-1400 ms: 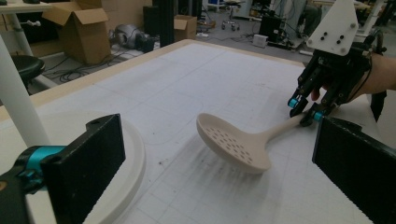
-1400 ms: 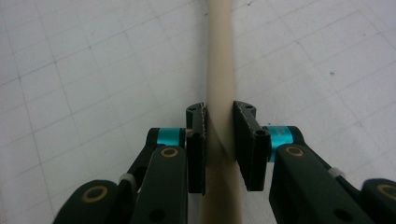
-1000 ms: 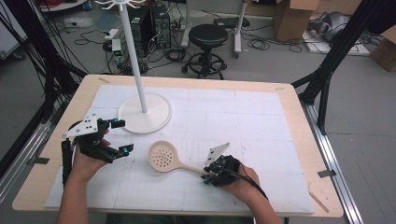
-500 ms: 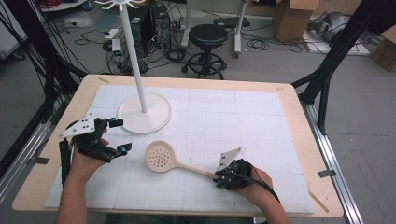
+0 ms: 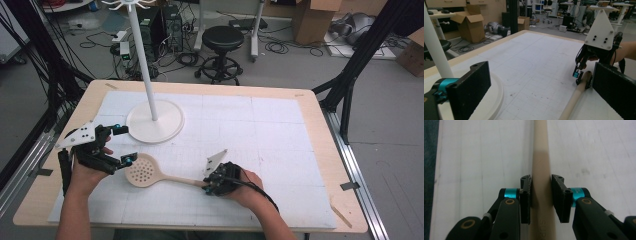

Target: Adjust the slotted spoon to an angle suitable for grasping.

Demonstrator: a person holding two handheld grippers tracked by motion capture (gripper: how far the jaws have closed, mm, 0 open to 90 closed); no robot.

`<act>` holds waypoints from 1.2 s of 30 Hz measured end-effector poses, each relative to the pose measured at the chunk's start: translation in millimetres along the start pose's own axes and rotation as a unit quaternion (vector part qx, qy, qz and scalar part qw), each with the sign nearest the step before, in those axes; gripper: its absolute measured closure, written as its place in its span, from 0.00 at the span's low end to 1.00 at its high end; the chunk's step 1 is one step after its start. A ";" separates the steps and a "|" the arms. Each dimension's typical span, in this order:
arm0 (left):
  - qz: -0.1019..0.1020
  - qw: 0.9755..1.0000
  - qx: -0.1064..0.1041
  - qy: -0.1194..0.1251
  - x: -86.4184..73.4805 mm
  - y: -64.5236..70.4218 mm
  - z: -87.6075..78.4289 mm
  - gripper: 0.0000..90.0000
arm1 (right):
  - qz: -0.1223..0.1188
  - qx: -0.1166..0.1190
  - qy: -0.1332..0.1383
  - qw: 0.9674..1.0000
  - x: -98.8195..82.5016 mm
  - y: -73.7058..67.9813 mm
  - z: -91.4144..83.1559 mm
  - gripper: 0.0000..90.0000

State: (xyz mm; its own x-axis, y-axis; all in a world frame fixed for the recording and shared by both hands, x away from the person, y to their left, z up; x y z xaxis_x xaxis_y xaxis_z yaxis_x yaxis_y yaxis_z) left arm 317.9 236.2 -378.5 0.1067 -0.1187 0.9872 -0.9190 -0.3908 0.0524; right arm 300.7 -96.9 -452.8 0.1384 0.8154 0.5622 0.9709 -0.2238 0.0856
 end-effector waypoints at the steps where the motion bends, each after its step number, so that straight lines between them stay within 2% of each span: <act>1: 0.001 1.000 0.000 0.000 0.8 0.3 -0.2 0.03 | -0.010 0.002 0.001 1.000 10.3 0.1 7.2 0.78; 3: 0.002 1.000 -0.001 0.000 1.5 0.5 -0.4 0.03 | -0.013 0.001 0.001 1.000 14.1 0.1 9.8 0.78; 5: 0.004 1.000 -0.001 0.001 3.0 0.8 -0.5 0.03 | -0.020 0.003 0.006 1.000 28.6 -2.1 20.1 0.78; 6: 0.005 1.000 -0.001 0.000 3.5 0.9 -0.7 0.03 | -0.020 0.003 0.006 1.000 28.6 -2.1 20.1 0.78; 8: 0.006 1.000 -0.001 0.001 4.4 1.3 -1.2 0.03 | -0.021 -0.005 0.010 1.000 34.1 -2.7 24.7 0.77; 9: 0.006 1.000 0.000 0.000 4.3 1.4 -1.5 0.03 | -0.019 -0.015 0.015 1.000 35.1 -2.4 26.0 0.69; 10: 0.006 1.000 0.000 0.000 4.3 1.4 -1.5 0.03 | -0.019 -0.015 0.015 1.000 35.1 -2.4 26.0 0.69; 11: 0.004 1.000 -0.001 -0.002 4.0 1.6 -1.4 0.03 | -0.016 -0.036 0.011 0.999 30.7 -1.9 21.3 0.63; 12: 0.004 1.000 -0.001 -0.002 4.0 1.6 -1.4 0.03 | -0.016 -0.036 0.011 0.999 30.7 -1.9 21.3 0.63; 13: 0.005 1.000 -0.002 -0.003 4.0 1.9 -1.2 0.03 | -0.007 -0.043 0.007 0.999 20.6 -1.5 11.0 0.59; 15: 0.006 1.000 -0.002 -0.004 4.0 2.2 -0.9 0.03 | -0.004 -0.046 0.006 0.999 15.6 -1.9 6.0 0.59; 16: 0.006 1.000 -0.004 -0.005 4.1 2.9 -0.5 0.03 | 0.010 -0.051 0.007 0.999 -2.8 -1.8 -9.5 0.59; 18: 0.006 1.000 -0.002 -0.005 4.5 3.2 -0.3 0.03 | 0.016 -0.053 0.006 0.998 -9.5 -1.4 -14.4 0.59; 19: 0.007 1.000 -0.003 -0.005 4.8 3.4 -0.2 0.03 | 0.029 -0.060 0.008 0.998 -20.3 -0.4 -21.9 0.60; 20: 0.007 1.000 -0.002 -0.005 5.1 3.9 0.0 0.03 | 0.038 -0.057 0.014 0.998 -28.3 0.8 -26.9 0.62; 21: 0.007 1.000 -0.003 -0.005 5.2 4.2 0.5 0.03 | 0.062 -0.051 0.026 0.996 -41.2 1.0 -33.0 0.64; 22: 0.008 1.000 -0.002 -0.007 5.3 4.4 0.9 0.03 | 0.070 -0.047 0.028 0.996 -45.7 0.8 -33.7 0.67; 26: 0.008 1.000 -0.005 -0.012 5.0 5.6 3.0 0.03 | 0.068 -0.042 0.021 0.997 -49.0 -0.7 -28.2 0.70; 29: 0.009 1.000 -0.005 -0.013 5.1 6.0 3.3 0.03 | 0.062 -0.030 0.027 0.997 -41.4 -0.8 -22.7 0.81; 32: 0.010 1.000 -0.005 -0.011 5.9 5.5 2.2 0.03 | 0.056 -0.029 0.025 0.998 -36.5 0.2 -20.3 0.83; 36: 0.010 1.000 -0.005 -0.007 6.5 4.9 0.7 0.03 | 0.052 -0.042 0.032 0.997 -26.7 4.8 -14.5 0.85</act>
State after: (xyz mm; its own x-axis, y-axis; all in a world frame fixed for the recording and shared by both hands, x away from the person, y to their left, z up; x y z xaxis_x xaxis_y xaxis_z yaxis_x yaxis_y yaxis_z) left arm 314.4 233.0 -371.9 0.0945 -0.1397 0.9857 -0.9243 -0.3800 0.0347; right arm 298.8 -127.4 -455.5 0.2226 0.7502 0.6227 0.9314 -0.3524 0.0916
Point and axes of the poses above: each handheld gripper's, and its own axes: z roughly forward along the jaws, x roughly out of its top, y roughly to its right, the point moved 3 cm from there along z, roughly forward along the jaws, and after that the axes turned 5 degrees about -x, right-handed, at the moved point
